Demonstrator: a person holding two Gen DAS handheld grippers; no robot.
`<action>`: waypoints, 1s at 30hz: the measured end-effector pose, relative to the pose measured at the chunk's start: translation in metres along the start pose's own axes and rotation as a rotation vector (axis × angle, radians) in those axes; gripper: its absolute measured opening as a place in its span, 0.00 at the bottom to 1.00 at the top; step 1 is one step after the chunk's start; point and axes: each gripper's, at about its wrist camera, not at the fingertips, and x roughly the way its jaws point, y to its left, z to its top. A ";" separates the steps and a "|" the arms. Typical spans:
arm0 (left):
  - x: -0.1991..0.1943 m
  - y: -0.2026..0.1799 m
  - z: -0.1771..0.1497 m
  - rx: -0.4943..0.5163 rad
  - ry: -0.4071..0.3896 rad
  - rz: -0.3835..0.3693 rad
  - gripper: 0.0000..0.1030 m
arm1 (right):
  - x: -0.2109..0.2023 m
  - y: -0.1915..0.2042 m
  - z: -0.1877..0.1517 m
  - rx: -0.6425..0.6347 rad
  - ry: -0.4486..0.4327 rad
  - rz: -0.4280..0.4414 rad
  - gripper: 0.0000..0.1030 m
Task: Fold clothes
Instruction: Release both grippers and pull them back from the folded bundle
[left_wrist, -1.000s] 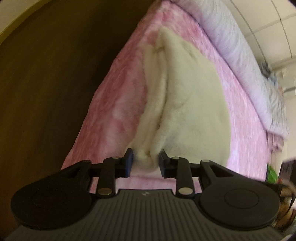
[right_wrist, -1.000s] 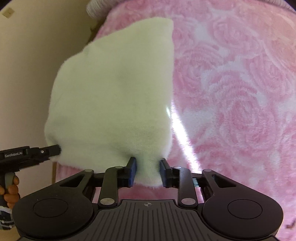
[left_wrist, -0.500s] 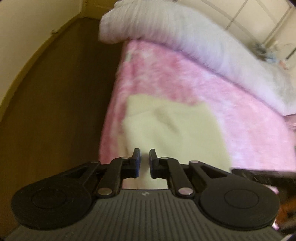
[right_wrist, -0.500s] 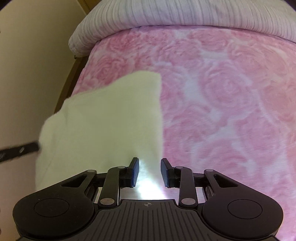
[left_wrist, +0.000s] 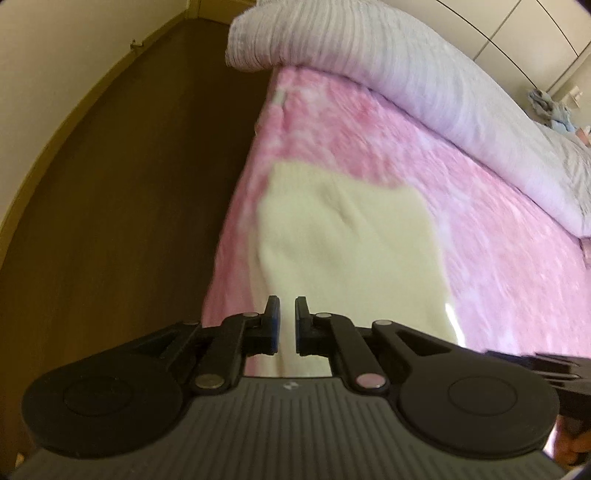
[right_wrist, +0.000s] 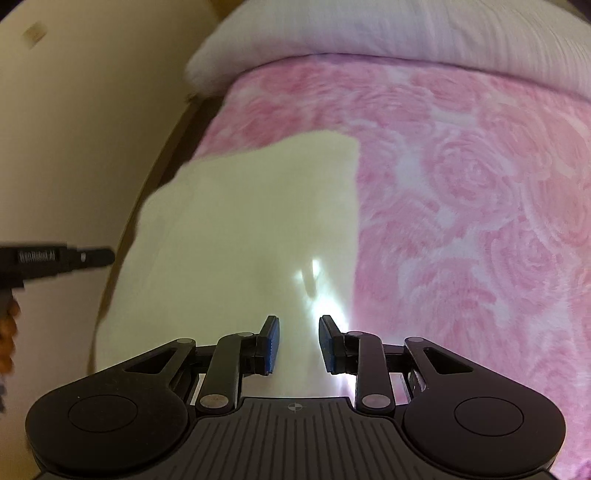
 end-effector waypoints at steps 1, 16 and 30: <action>-0.004 -0.004 -0.009 0.006 0.011 -0.003 0.04 | -0.003 0.004 -0.009 -0.019 0.002 -0.006 0.28; -0.054 -0.033 -0.028 0.015 0.022 0.159 0.21 | -0.054 0.072 -0.156 -0.037 0.163 -0.013 0.31; -0.169 -0.122 -0.071 0.063 -0.008 0.216 0.36 | -0.194 0.116 -0.256 -0.021 0.091 -0.035 0.58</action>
